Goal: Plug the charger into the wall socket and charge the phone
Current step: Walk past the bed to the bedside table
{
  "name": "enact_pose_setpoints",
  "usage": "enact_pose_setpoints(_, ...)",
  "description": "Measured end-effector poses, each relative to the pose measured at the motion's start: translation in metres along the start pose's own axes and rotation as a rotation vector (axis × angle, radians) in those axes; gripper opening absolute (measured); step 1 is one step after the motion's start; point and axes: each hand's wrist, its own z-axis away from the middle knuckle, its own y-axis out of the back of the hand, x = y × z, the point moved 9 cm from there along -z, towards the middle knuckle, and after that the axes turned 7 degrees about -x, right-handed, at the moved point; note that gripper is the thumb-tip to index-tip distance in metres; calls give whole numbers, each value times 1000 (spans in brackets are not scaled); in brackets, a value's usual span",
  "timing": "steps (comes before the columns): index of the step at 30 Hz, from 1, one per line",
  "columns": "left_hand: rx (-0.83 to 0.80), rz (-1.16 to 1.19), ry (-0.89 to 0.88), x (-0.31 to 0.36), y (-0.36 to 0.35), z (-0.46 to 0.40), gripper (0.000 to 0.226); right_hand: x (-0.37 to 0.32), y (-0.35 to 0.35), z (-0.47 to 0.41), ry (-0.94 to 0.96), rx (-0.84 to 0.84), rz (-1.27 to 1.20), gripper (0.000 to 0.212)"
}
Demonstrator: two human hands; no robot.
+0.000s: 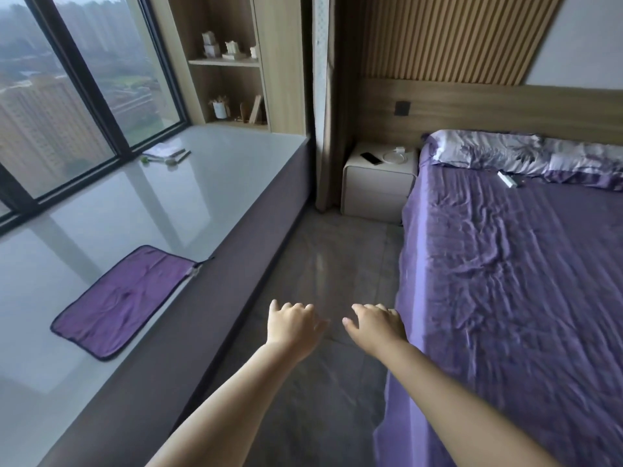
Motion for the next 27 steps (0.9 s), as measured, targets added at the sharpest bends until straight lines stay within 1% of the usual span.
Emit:
enact_pose_setpoints(4, -68, -9, 1, 2, -21, -14, 51, 4, -20, -12, -6, -60, 8, 45)
enact_pose_setpoints(7, -86, -7, 3, -2, -28, -29, 50, 7, -29, -24, -20, -93, 0, 45)
enact_pose_setpoints(16, -167, -4, -82, -31, -26, -102, 51, -2, -36, -81, -138, -157, -61, 44)
enact_pose_setpoints(23, -187, -56, -179, -60, -13, -163, 53, -20, -17, -130, -245, -126, -98, 47)
enact_pose_setpoints(27, -163, -85, -251, -66, -6, -191, 53, -25, -7, -150, -287, -113, -106, 46)
